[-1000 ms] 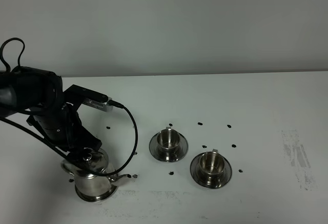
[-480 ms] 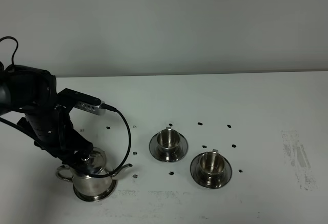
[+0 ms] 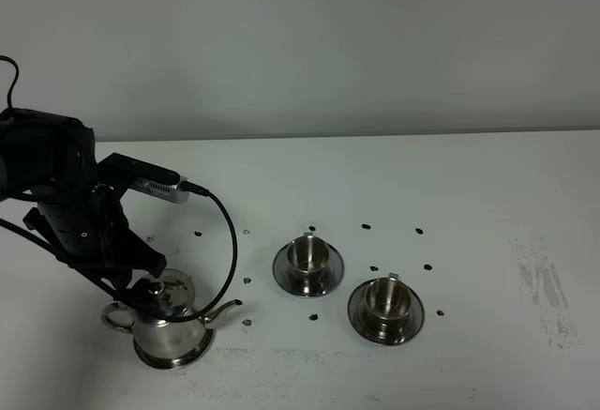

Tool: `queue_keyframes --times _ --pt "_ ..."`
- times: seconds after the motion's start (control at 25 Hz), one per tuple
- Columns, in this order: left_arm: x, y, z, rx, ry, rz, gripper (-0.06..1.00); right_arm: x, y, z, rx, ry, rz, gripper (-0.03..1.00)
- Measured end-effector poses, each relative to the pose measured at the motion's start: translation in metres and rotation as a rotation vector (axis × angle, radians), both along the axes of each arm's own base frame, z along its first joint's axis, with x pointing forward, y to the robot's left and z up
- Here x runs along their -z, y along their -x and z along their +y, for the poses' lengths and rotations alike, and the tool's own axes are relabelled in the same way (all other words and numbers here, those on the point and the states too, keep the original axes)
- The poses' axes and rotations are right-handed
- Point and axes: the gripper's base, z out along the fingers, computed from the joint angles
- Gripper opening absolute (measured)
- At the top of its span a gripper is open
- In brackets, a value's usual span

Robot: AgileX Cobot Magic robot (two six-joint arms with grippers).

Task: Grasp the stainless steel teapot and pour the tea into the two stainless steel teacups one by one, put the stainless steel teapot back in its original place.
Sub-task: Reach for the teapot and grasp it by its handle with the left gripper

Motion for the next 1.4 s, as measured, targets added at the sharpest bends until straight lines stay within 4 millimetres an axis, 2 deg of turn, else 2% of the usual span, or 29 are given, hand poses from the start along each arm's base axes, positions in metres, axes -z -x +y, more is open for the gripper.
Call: queue_keyframes --times 0.8,1.08,1.4 --pt "0.004 0.007 0.002 -0.007 -0.012 0.049 0.38 0.000 0.000 0.000 0.000 0.000 0.000 0.49" --pt "-0.006 0.002 0.000 -0.026 0.015 -0.040 0.38 0.000 0.000 0.000 0.000 0.000 0.000 0.49" --pt "0.000 -0.001 0.000 -0.031 0.019 -0.044 0.38 0.000 0.000 0.000 0.000 0.000 0.000 0.49"
